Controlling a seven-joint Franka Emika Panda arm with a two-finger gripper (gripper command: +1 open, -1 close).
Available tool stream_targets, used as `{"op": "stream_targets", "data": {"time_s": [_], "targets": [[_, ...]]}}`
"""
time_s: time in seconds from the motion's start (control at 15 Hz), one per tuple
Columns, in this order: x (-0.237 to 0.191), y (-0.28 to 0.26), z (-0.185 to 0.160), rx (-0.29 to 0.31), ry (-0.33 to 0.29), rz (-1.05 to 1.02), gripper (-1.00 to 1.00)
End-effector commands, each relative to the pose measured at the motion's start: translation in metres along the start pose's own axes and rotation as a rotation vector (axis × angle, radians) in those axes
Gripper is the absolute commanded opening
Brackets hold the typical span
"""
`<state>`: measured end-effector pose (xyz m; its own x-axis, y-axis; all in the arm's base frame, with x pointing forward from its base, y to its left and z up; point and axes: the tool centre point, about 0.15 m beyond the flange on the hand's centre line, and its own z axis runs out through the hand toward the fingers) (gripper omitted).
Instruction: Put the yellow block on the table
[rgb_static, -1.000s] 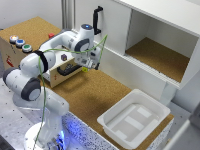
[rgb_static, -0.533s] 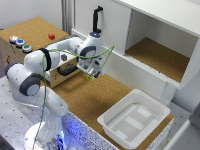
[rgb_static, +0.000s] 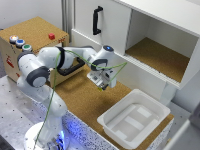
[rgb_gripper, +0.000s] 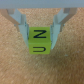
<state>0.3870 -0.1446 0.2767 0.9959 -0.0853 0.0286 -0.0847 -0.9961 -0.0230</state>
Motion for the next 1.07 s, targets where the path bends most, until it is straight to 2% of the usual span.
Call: {"op": "stream_targets", "data": {"time_s": [0.0, 0.6, 0.67, 1.0], "targets": [[0.086, 0.024, 0.029, 0.017, -0.101, -0.035, -1.0], [0.139, 0.01, 0.055, 0.046, -0.086, -0.102, -1.0], [0.14, 0.009, 0.055, 0.05, -0.086, -0.092, 1.0], [0.113, 0.0, 0.05, 0.028, -0.114, -0.107, 1.0]]}}
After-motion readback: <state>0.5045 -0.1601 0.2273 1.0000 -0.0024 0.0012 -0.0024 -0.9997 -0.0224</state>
